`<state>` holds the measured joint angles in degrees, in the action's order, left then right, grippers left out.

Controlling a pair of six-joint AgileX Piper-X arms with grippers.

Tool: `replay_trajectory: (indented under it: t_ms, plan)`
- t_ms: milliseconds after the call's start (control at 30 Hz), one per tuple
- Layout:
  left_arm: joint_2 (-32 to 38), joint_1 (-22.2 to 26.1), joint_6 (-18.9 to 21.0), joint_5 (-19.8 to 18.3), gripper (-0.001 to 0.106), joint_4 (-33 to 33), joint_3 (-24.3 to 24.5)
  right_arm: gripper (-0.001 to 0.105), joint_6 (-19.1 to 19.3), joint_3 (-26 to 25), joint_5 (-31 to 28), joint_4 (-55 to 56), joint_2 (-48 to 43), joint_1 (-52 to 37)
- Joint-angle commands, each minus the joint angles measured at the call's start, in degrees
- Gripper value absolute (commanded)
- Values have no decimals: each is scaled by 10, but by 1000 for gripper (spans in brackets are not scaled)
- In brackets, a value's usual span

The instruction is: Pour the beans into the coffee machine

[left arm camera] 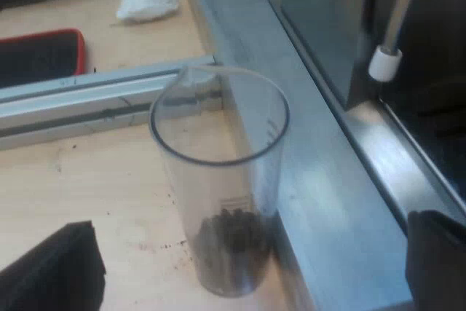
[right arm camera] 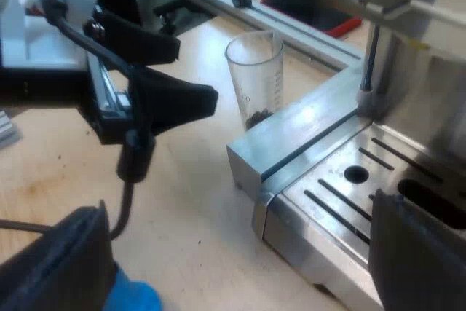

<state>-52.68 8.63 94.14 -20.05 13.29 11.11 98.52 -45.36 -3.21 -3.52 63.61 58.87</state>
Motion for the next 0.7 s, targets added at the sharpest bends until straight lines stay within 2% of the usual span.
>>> replay_trajectory:
  t_ms: [33,233,400,567,600,700]
  plan:
    - [-31,-3,2,-4,86,53,1,74,2,-1,-13,-10,-1,1]
    - [-118,-3,2,-14,86,137,1,74,2,-1,-13,-10,-1,1]
    - [-194,-3,2,-17,86,243,1,74,2,-1,-13,-10,-1,1]
    - [-231,-3,2,-17,86,282,1,74,2,-1,-13,-16,-1,1]
    - [-252,-3,8,-17,86,325,1,74,2,-1,-13,-31,-1,1]
    - [-275,-3,24,-17,86,370,1,74,2,-1,-13,-50,-1,1]
